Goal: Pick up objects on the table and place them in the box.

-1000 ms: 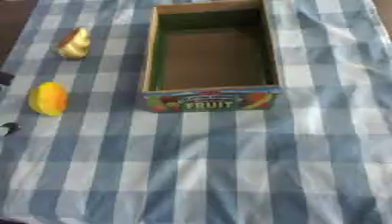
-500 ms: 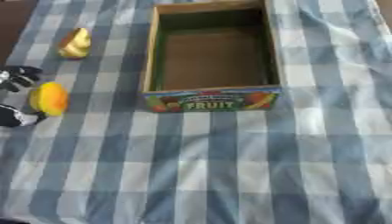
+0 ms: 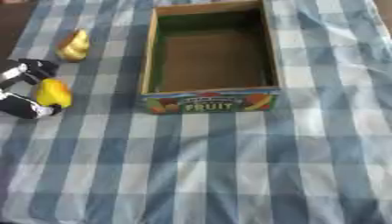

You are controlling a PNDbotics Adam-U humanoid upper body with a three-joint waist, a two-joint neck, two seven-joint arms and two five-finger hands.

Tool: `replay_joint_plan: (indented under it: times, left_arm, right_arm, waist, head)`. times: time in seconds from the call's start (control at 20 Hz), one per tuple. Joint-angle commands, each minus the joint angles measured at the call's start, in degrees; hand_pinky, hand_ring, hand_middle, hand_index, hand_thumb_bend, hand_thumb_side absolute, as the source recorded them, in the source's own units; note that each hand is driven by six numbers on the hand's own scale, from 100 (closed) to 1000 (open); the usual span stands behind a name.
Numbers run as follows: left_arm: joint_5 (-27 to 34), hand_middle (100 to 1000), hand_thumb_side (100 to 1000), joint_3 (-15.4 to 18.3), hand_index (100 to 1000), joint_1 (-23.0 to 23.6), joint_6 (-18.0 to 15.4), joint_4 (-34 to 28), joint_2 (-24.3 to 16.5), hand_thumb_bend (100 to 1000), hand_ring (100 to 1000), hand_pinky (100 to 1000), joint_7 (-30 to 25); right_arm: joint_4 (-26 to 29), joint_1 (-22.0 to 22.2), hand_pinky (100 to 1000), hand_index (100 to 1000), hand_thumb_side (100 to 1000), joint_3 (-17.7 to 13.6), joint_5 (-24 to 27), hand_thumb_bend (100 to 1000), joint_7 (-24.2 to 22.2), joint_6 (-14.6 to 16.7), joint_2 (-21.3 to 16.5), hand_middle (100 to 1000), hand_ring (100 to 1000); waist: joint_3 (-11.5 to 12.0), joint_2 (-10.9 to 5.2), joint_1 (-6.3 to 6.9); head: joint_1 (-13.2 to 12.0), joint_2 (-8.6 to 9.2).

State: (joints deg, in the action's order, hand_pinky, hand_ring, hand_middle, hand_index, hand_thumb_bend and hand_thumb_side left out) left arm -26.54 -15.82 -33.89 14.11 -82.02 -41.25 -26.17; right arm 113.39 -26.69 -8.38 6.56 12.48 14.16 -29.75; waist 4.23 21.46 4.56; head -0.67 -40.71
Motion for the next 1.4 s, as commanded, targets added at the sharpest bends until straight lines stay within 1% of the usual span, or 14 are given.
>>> replay_joint_plan:
  times: [0.05, 0.15, 0.2, 0.25, 0.4, 0.45, 0.55, 0.65, 0.8, 0.95, 1.1, 1.2, 1.35, 1.4]
  left_arm:
    - [-4.34, 740, 100, 0.26, 878, -1.13, 0.64, 1.0, -0.96, 503, 789, 780, -3.03]
    - [-5.99, 713, 100, 0.58, 857, -1.48, 0.9, 1.84, -0.44, 404, 762, 754, -2.09]
    - [-6.31, 710, 100, 0.65, 855, -1.6, 0.99, 2.11, -0.2, 395, 751, 745, -1.04]
    - [-6.14, 682, 100, 0.71, 836, -1.72, 0.94, 2.09, 0.04, 316, 733, 736, 0.12]
    - [-4.11, 681, 100, 0.79, 837, -1.73, 0.61, 1.35, 0.3, 318, 722, 733, 2.74]
    - [-3.27, 656, 100, 0.83, 818, -1.8, 0.57, 1.15, 0.3, 263, 705, 730, 3.29]
    - [-1.81, 631, 100, 0.83, 797, -1.87, 0.61, 0.8, 0.3, 241, 676, 719, 3.85]
    - [-0.34, 631, 100, 0.91, 796, -1.79, 0.66, -0.21, 0.21, 240, 672, 716, 3.34]
    - [0.81, 618, 100, 1.57, 787, -1.84, 1.64, -3.37, -0.47, 172, 659, 704, 2.61]
    - [1.28, 617, 100, 2.56, 788, -2.68, 2.55, -8.65, -1.35, 123, 656, 704, 2.92]
    - [1.21, 618, 100, 3.11, 788, -5.3, 2.81, -15.04, -2.1, 116, 657, 706, 2.65]
    - [0.55, 618, 100, 2.85, 788, -8.3, 2.71, -18.71, -1.73, 124, 658, 710, 1.8]
    - [-1.19, 616, 115, 2.11, 785, -13.65, 2.22, -21.92, 0.92, 100, 658, 711, 0.3]
    - [-1.96, 615, 100, 1.77, 784, -15.35, 1.97, -22.33, 2.1, 115, 659, 712, -0.17]
  right_arm:
    - [1.2, -0.6, 780, 757, 652, 0.0, 0.69, 100, -0.14, 0.24, -0.7, 712, 882]
    - [1.2, -0.58, 780, 756, 653, 0.07, 1.29, 100, -0.05, 0.27, -0.62, 709, 880]
    - [1.2, -0.6, 780, 756, 644, 0.1, 1.59, 100, -0.08, 0.27, -0.6, 709, 880]
    - [1.2, -0.63, 780, 756, 653, 0.14, 1.82, 100, -0.17, 0.29, -0.6, 709, 880]
    - [1.2, -0.65, 780, 755, 653, 0.21, 2.13, 100, -0.48, 0.31, -0.65, 707, 878]
    - [1.2, -0.67, 781, 755, 653, 0.25, 2.21, 100, -0.56, 0.28, -0.61, 707, 879]
    - [1.2, -0.68, 781, 755, 652, 0.43, 2.33, 100, -0.81, 0.14, -0.52, 706, 879]
    - [1.2, -0.62, 781, 755, 652, 0.55, 2.35, 100, -1.15, 0.0, -0.57, 706, 879]
    - [1.2, -0.49, 782, 756, 652, 0.52, 2.36, 100, -1.23, -0.12, -0.74, 706, 880]
    - [1.2, -0.46, 783, 756, 652, 0.37, 2.3, 100, -1.1, -0.11, -0.91, 707, 879]
    - [1.2, -0.49, 783, 757, 651, 0.15, 2.15, 100, -0.76, 0.05, -1.27, 707, 878]
    - [1.2, -0.59, 784, 758, 651, 0.09, 2.08, 100, -0.59, 0.15, -1.48, 707, 877]
    - [1.2, -1.02, 784, 760, 669, -0.08, 2.02, 100, -0.24, 0.47, -1.82, 708, 874]
    - [1.2, -1.23, 785, 760, 650, -0.16, 2.0, 100, -0.06, 0.62, -1.93, 708, 873]
  waist:
    - [0.0, -1.09, -0.06]
    - [0.02, -1.13, -0.12]
    - [0.02, -1.14, -0.16]
    - [0.04, -1.14, -0.22]
    - [0.13, -1.14, -0.32]
    - [0.16, -1.14, -0.34]
    - [0.18, -1.16, -0.37]
    - [0.22, -1.18, -0.38]
    - [0.35, -1.25, -0.34]
    - [0.42, -1.39, -0.32]
    - [0.58, -1.65, -0.24]
    - [0.66, -1.85, -0.23]
    - [0.62, -2.19, -0.33]
    - [0.56, -2.29, -0.39]
  head:
    - [-0.47, 0.22]
    - [-0.54, 0.12]
    - [-0.58, 0.08]
    - [-0.66, 0.03]
    - [-0.74, -0.09]
    - [-0.76, -0.09]
    - [-0.8, -0.14]
    - [-0.74, -0.21]
    - [-0.66, -0.35]
    - [-0.56, -0.48]
    - [-0.7, -0.79]
    - [-0.61, -0.9]
    - [-0.63, -1.07]
    - [-0.7, -1.11]
